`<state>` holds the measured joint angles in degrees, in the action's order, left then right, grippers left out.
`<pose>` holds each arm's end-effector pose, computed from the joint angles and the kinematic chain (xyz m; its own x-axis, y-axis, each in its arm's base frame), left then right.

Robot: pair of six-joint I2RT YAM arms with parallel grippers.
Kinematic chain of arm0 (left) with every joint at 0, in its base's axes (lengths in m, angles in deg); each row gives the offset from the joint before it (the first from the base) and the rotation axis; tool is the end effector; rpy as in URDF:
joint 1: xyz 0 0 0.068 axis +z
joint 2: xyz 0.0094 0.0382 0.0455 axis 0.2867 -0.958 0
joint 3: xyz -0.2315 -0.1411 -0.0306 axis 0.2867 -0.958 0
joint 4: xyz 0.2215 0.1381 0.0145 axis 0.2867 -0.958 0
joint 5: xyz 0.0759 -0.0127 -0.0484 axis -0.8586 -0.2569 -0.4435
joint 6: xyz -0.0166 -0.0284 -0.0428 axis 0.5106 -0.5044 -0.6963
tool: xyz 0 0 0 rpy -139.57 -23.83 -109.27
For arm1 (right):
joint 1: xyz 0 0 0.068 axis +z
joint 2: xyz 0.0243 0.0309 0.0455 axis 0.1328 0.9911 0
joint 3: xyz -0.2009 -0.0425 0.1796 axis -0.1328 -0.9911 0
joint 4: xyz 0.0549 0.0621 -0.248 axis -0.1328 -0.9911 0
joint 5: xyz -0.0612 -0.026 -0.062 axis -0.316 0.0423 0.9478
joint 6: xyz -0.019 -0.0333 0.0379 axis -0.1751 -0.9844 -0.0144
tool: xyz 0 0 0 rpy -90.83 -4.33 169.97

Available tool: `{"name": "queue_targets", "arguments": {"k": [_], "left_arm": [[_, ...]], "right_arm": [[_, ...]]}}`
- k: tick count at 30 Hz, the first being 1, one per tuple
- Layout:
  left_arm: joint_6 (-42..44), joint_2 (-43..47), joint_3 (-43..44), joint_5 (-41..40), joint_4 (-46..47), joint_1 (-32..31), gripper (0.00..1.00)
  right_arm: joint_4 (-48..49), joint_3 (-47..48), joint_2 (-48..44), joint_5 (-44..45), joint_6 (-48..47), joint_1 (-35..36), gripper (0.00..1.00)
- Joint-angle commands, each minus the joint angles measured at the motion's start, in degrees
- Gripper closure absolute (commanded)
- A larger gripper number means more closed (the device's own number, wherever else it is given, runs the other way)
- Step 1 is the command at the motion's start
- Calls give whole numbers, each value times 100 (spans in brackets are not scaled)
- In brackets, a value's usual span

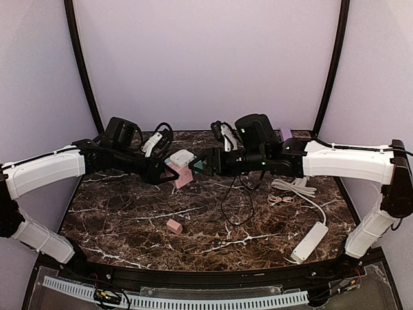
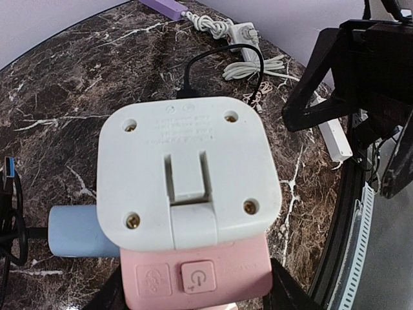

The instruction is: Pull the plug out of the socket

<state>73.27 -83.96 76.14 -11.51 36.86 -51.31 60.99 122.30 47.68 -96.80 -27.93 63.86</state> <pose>0.2376 -0.1843 0.2911 -0.4554 0.3306 -0.8266 0.8237 0.5086 -0.2504 0.2020 0.3125 0.3088 -0.7571 -0.0114 -0.6532 -0.5464 0.5590 0.6236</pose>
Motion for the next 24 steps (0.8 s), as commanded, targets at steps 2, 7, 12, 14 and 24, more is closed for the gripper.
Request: {"name": "queue_targets", "arguments": {"k": [2, 7, 12, 14, 24], "left_arm": [[70, 326, -82, 314, 477, -45, 95], [72, 359, -108, 319, 491, -63, 95], [116, 358, -130, 351, 495, -111, 95], [141, 360, -131, 364, 487, -167, 95], [235, 320, -142, 403, 452, -318, 95]], "right_arm": [[483, 107, 337, -284, 240, -30, 42], [686, 162, 469, -296, 297, -24, 49], [694, 154, 513, -205, 289, -40, 52], [694, 149, 514, -151, 286, -42, 52], [694, 163, 529, 0, 198, -99, 52]]}}
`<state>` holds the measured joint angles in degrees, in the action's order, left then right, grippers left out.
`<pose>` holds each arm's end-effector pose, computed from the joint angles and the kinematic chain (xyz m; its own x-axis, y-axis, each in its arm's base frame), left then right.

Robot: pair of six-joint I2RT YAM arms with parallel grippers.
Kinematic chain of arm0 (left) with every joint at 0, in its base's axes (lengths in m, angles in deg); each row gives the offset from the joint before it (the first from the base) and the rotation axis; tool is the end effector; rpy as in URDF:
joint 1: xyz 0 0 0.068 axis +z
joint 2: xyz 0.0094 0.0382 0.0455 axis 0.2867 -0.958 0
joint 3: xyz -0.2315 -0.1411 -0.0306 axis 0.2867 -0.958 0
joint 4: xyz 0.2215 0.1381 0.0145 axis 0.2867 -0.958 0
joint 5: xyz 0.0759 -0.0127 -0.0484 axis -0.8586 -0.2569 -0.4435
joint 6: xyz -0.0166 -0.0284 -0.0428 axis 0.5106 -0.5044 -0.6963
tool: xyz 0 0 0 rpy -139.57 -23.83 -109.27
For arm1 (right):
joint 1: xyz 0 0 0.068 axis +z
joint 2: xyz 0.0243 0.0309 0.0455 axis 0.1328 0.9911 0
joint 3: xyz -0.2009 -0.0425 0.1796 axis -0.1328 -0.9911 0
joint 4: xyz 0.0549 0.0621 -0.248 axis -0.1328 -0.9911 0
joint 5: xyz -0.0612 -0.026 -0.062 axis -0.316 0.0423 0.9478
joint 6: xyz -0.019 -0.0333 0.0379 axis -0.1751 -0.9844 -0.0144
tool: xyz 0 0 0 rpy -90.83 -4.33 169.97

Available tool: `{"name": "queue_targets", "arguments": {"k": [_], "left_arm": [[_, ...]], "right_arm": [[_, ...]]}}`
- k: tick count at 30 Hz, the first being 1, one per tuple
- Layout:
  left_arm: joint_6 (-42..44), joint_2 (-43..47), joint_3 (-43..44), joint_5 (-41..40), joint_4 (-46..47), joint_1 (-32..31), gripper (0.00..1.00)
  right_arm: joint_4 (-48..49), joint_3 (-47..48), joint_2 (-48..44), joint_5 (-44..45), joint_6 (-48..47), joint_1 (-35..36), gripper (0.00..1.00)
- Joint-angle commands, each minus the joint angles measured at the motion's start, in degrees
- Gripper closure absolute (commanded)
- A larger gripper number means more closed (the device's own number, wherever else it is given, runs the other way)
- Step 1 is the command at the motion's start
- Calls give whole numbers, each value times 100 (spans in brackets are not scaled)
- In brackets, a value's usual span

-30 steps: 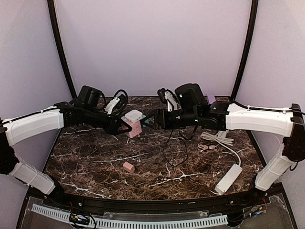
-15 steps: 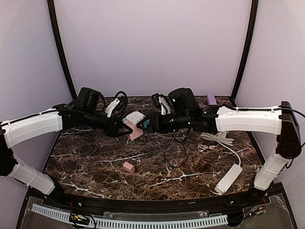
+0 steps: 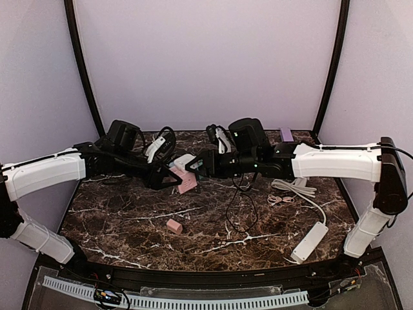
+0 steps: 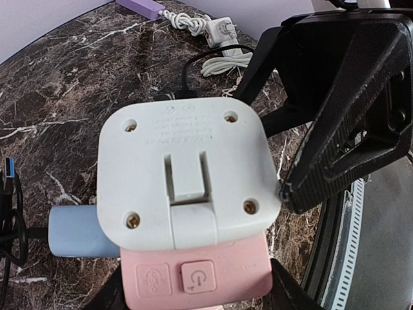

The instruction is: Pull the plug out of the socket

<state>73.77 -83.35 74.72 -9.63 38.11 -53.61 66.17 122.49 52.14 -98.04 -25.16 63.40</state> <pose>0.2270 -0.1926 0.2879 -0.4291 0.3482 -0.8334 0.8585 0.4442 -0.2564 0.2145 0.3269 0.2907 -0.7821 0.0181 -0.6229 -0.5163 0.5409 0.6640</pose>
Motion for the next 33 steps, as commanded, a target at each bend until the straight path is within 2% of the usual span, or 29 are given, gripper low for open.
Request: {"name": "queue_targets", "arguments": {"k": [1, 16, 33], "left_arm": [[189, 250, 4, 205, 311, -95, 95], [85, -165, 202, 41, 66, -115, 97], [58, -238, 246, -79, 4, -117, 97]], "right_arm": [[176, 157, 88, 125, -103, -49, 52], [470, 272, 76, -28, -468, 37, 58], [-259, 563, 452, 605, -740, 372, 63]]}}
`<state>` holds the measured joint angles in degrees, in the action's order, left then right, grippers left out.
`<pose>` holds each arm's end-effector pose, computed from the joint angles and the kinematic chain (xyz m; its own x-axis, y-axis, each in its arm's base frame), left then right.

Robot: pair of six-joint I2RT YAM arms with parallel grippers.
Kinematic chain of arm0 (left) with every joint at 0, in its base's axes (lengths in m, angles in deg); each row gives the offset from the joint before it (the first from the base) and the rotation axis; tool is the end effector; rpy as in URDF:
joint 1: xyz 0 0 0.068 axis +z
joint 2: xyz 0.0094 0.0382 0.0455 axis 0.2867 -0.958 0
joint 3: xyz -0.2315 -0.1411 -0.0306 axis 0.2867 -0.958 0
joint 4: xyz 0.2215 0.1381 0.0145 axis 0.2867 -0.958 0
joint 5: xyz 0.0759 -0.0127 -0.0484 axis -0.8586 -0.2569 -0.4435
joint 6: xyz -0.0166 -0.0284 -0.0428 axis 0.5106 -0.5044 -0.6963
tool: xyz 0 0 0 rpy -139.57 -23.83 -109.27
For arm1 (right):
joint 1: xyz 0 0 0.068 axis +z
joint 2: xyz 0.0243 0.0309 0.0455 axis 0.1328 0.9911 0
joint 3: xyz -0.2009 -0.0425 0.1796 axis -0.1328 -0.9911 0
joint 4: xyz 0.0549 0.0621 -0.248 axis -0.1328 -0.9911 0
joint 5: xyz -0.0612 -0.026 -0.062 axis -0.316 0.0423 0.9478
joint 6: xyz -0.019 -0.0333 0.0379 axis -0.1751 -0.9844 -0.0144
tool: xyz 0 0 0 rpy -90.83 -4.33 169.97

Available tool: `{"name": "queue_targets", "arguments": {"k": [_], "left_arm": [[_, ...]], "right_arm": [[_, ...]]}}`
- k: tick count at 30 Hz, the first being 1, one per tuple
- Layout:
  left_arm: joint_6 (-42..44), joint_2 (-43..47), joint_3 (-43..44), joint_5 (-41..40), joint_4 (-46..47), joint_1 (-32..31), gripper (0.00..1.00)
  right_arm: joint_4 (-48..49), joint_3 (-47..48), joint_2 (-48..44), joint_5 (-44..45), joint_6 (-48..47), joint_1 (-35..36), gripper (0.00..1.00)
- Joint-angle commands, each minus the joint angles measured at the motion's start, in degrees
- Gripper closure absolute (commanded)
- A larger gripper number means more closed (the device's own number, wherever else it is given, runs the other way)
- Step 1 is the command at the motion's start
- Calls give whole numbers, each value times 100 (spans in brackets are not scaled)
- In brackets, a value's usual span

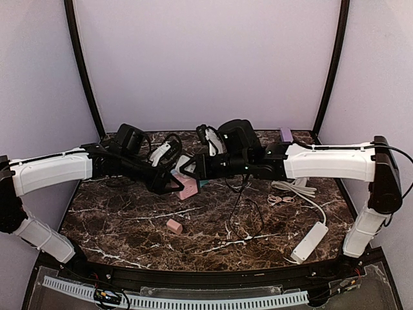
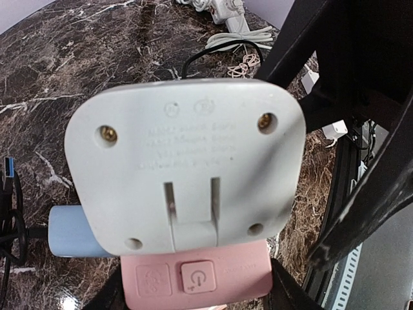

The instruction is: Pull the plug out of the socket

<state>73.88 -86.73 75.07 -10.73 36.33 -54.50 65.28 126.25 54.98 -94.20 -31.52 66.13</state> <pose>0.2311 -0.2010 0.2705 -0.4758 0.3978 -0.7845 0.8434 0.4594 -0.2785 0.2080 0.3474 0.2932 -0.7039 -0.0430 -0.7090 -0.6065 0.5561 0.5683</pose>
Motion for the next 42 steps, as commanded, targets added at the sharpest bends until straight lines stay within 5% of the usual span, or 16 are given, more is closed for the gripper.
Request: {"name": "queue_targets", "arguments": {"k": [1, 22, 28, 30, 35, 37, 42], "left_arm": [[43, 105, 210, 21, 172, -29, 97], [47, 125, 214, 6, 173, -30, 97], [9, 132, 202, -80, 179, -28, 96], [-45, 128, 201, -161, 195, -27, 88], [-442, 170, 187, -352, 266, -29, 36], [-783, 281, 61, -445, 445, -30, 22], [-2406, 786, -764, -807, 1370, -29, 9]], "right_arm": [[-165, 203, 199, 218, -113, 113, 64], [-800, 862, 754, 1031, -225, 352, 74], [-885, 859, 793, 1289, -191, 380, 90], [-886, 857, 789, 1346, -176, 389, 99], [-816, 810, 792, 1518, -134, 386, 100], [-732, 744, 754, 1597, -133, 382, 100], [-553, 602, 657, 1742, -179, 374, 100]]}}
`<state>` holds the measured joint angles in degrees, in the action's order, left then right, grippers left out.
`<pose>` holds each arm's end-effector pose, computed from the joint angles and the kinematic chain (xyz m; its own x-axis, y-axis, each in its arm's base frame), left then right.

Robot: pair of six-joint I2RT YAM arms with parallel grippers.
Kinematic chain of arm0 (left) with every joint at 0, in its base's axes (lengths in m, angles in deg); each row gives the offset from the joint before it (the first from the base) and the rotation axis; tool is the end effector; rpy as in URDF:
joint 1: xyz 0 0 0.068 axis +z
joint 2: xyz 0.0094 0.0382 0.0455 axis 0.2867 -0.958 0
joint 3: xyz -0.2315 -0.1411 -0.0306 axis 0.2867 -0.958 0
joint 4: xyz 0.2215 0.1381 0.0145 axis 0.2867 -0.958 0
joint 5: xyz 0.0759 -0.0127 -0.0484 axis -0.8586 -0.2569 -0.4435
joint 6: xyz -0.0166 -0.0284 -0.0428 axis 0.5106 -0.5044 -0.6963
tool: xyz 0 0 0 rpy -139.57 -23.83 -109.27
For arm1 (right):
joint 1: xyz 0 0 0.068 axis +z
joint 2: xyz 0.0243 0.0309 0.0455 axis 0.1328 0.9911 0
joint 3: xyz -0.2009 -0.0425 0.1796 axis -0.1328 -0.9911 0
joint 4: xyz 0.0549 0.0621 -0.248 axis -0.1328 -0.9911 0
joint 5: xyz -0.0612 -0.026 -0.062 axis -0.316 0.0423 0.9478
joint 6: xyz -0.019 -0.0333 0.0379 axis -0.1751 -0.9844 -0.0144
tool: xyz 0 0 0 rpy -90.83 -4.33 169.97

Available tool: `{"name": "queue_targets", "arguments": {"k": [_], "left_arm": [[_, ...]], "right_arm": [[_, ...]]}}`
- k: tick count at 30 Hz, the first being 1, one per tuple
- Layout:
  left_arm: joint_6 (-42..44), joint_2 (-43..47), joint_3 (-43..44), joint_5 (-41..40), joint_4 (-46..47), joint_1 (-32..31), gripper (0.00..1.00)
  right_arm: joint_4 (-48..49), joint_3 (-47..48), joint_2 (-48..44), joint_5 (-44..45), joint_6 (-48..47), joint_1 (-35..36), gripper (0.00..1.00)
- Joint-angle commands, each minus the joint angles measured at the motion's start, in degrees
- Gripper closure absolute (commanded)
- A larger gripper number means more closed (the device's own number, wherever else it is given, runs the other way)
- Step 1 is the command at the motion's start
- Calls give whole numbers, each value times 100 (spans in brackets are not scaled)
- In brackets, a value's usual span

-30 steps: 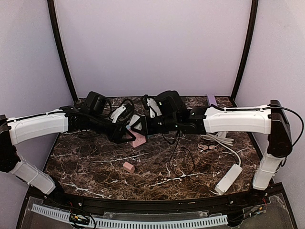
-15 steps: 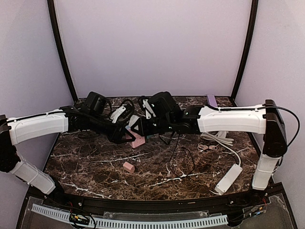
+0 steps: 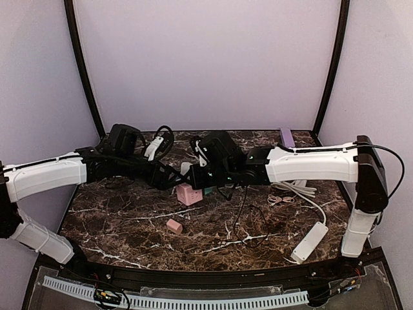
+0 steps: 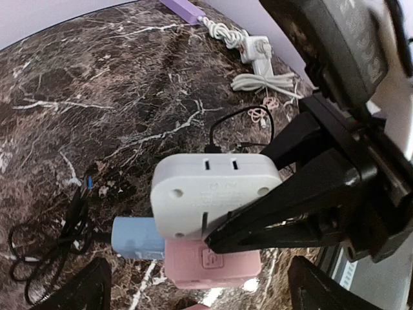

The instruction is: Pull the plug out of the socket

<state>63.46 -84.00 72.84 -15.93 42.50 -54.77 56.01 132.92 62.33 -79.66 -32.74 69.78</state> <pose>0.2291 -0.1975 0.2794 -0.5448 0.2450 -0.8020 0.7528 0.5643 -0.3389 0.2043 0.3763 0.2670 -0.6854 -0.1003 -0.7212 -0.5301 0.7478 0.3998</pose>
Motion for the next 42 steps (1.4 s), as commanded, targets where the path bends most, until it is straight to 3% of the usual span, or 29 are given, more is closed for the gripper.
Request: {"name": "queue_targets", "arguments": {"k": [1, 8, 13, 23, 34, 42], "left_arm": [[-1587, 660, -791, -301, 1052, -3, 8], [-4381, 986, -1867, -255, 2404, -4, 10], [-5760, 908, -2258, -252, 2994, -3, 14], [-6707, 407, -2552, -41, 3876, -8, 19], [-7073, 135, -2523, -74, 4339, -60, 26], [-7264, -16, -2542, -178, 4739, -83, 23]], "right_arm": [[402, -101, -93, 297, -68, 8, 100], [747, -394, -244, 356, -137, 14, 100], [1047, -559, -344, 387, -137, 21, 100], [1631, -712, -565, 504, -137, 21, 100], [1977, -645, -596, 444, -87, 33, 100], [2096, -654, -622, 330, -51, 34, 100]]}}
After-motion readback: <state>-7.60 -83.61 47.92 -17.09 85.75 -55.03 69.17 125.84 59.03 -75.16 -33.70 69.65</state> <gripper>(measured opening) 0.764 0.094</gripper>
